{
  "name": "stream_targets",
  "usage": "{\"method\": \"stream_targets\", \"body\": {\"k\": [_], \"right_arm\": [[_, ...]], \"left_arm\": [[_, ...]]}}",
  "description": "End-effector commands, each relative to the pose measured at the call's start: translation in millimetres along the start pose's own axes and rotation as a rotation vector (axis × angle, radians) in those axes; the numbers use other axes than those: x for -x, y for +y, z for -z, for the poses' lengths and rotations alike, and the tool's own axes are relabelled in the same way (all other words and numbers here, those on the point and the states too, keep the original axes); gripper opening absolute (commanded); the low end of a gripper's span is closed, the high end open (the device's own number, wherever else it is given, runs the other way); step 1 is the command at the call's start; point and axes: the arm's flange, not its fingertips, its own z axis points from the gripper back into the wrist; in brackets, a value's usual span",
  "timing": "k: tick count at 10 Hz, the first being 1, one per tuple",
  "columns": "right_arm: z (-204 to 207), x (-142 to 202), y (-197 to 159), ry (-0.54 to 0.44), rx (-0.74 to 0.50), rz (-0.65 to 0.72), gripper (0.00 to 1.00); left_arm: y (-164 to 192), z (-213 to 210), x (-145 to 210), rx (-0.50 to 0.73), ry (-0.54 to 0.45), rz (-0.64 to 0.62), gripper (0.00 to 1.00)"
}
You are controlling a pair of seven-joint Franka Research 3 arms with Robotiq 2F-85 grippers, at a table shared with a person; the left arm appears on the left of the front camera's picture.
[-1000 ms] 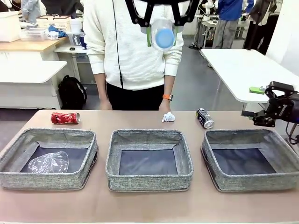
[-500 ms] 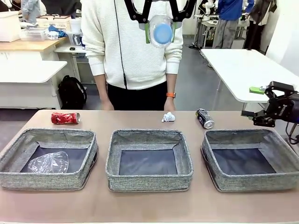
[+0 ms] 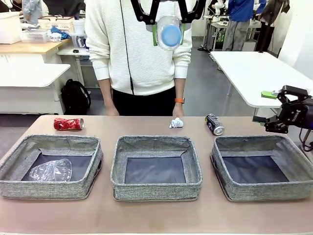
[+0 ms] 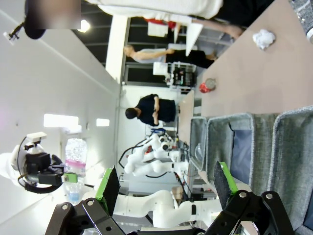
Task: Sort the waste into the appropriate baskets.
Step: Place the picked waste into the Fabric basket indicated by the person.
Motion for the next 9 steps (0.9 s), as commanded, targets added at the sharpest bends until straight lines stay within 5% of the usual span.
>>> {"method": "stream_targets", "body": {"k": [1,9], "right_arm": [[0.4,-0.6,5.1,-0.007,-0.011,0.02,1.0],[0.4,-0.6,5.1,-0.007,-0.011,0.02,1.0]], "left_arm": [[0.1,-1.8,0.9,0.003,-0.005,-0.002,0.48],[0.1,-1.8,0.9,0.003,-0.005,-0.002,0.48]]}}
